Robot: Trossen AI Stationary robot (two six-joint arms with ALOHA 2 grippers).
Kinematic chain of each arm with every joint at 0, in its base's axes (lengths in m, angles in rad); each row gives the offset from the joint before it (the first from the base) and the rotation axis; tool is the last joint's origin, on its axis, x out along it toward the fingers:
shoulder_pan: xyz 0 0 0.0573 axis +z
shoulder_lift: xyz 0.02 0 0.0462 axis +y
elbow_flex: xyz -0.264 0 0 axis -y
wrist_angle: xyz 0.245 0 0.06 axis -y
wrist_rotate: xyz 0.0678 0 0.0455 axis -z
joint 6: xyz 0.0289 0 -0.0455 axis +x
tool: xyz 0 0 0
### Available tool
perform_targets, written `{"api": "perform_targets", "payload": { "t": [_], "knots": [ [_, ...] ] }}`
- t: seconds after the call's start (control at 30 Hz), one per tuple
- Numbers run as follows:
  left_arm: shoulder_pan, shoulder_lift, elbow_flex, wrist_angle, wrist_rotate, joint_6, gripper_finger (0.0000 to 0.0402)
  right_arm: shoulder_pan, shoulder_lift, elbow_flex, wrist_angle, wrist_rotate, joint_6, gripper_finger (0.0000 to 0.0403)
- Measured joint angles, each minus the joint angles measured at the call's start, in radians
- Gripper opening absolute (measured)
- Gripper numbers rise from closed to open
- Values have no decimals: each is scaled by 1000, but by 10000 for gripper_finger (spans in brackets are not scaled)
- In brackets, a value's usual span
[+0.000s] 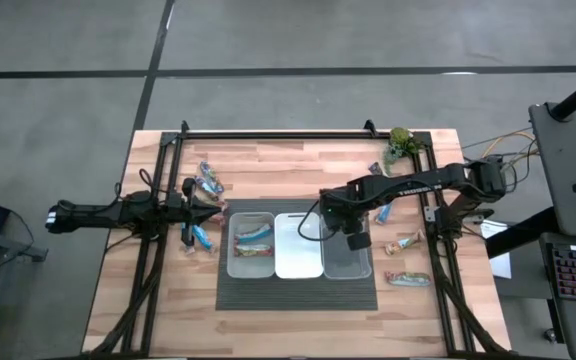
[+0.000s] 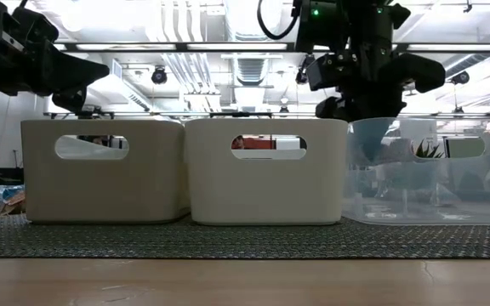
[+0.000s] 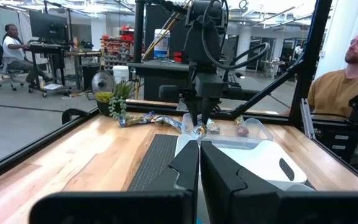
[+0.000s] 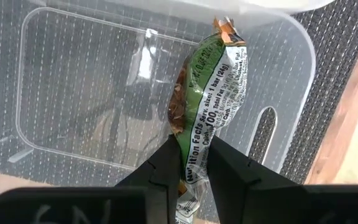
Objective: Pick and place Granola Bars by type
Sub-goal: Put the yellow granola bar into the transparent bin, then put the right blue granola bar into the white bin
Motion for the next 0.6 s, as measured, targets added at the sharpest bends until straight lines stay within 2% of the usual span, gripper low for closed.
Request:
{"api": "perform_targets", "payload": {
  "t": [0.6],
  "knots": [
    [0, 0, 0, 0, 0, 0, 0, 0, -1, 1, 7, -1, 13, 99]
  ]
}}
